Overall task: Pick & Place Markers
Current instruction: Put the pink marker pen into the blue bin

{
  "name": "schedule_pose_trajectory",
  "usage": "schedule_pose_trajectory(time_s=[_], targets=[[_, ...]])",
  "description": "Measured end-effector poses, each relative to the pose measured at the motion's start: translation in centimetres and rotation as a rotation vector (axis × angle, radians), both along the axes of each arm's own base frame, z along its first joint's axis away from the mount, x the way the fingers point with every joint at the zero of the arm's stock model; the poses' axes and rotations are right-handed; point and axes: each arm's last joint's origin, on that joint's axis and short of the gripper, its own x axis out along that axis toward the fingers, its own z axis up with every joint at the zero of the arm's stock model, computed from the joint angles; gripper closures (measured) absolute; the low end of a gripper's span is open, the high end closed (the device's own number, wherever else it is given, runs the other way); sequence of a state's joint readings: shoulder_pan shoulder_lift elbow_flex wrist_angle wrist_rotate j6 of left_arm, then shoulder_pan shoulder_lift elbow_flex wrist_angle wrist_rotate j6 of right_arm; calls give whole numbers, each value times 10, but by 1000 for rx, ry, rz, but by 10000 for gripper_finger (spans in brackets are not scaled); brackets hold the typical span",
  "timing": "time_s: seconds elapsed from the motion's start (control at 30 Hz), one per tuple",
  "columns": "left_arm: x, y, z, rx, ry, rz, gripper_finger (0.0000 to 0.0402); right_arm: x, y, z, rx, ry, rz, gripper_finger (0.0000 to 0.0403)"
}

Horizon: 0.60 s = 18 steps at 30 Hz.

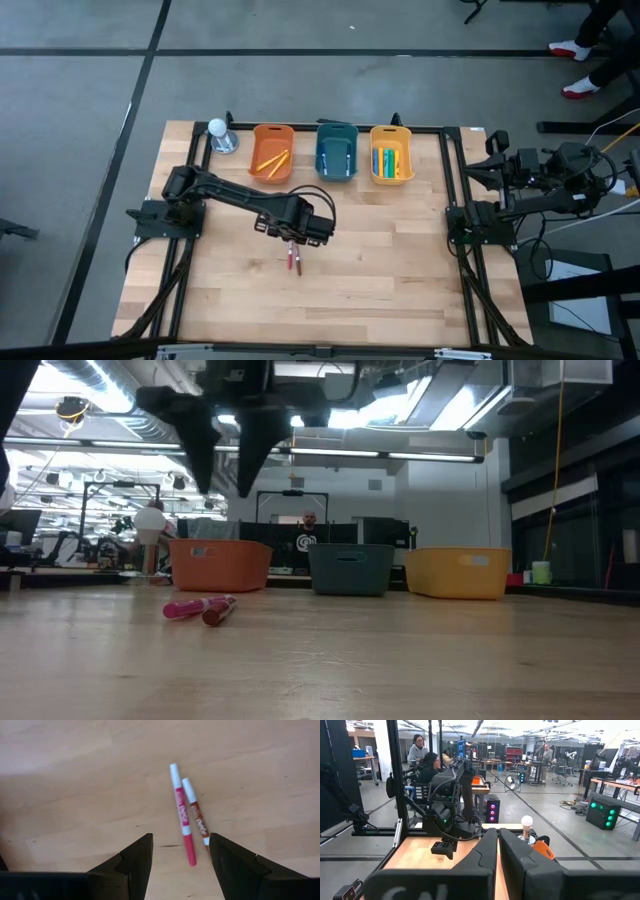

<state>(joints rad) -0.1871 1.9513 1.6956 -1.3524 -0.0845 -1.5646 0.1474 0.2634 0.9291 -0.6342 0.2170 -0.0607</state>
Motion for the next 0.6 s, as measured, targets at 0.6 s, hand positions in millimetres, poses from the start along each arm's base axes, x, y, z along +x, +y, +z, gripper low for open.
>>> schedule_pose_trajectory(time_s=[0.6], targets=[[-14,1,-27,-69,-77,56,213,0,0,0,0,0,0,382]])
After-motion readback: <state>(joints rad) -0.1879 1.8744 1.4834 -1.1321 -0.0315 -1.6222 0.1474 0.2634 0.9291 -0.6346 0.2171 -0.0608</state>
